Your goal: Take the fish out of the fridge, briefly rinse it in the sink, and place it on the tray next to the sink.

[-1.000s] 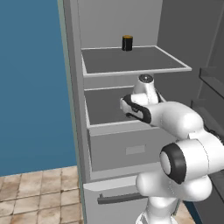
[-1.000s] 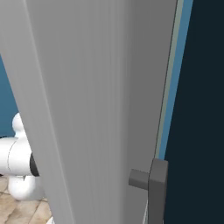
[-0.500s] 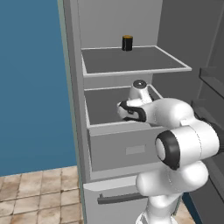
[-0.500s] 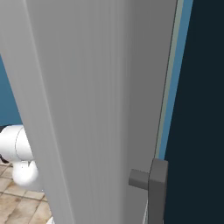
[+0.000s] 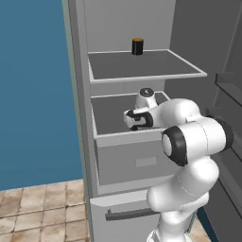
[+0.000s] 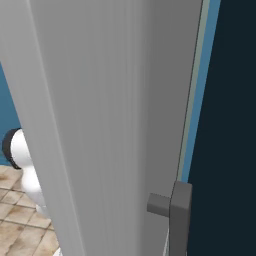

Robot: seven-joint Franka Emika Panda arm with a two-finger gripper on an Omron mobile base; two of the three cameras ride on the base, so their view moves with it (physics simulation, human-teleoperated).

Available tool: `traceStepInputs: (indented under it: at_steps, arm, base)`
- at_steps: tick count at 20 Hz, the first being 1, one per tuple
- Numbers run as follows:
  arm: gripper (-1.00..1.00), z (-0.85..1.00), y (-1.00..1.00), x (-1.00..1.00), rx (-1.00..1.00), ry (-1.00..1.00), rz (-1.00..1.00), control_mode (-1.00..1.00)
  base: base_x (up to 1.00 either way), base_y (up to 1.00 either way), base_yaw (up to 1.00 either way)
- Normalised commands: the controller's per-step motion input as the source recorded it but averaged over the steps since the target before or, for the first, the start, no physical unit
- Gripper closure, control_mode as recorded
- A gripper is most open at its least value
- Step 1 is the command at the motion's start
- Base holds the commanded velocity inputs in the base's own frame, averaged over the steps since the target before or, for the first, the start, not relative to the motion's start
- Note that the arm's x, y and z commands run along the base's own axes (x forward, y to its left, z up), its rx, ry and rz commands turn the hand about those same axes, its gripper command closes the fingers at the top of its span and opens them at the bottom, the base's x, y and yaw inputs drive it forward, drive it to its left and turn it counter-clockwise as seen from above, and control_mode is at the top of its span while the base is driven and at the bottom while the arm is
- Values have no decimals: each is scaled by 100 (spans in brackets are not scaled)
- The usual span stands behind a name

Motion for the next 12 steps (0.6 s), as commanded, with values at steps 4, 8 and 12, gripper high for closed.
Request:
traceStepInputs:
  at_steps: [4,8,12]
  arm:
    - [-100,-24,0,11,-1,0,0,-100]
    - [-100,-27,0,0,-1,0,0,-100]
    - [-100,-26,0,6,0,0,0,-100]
  base:
    - [0,0,0]
    - [0,0,0]
    - [0,0,0]
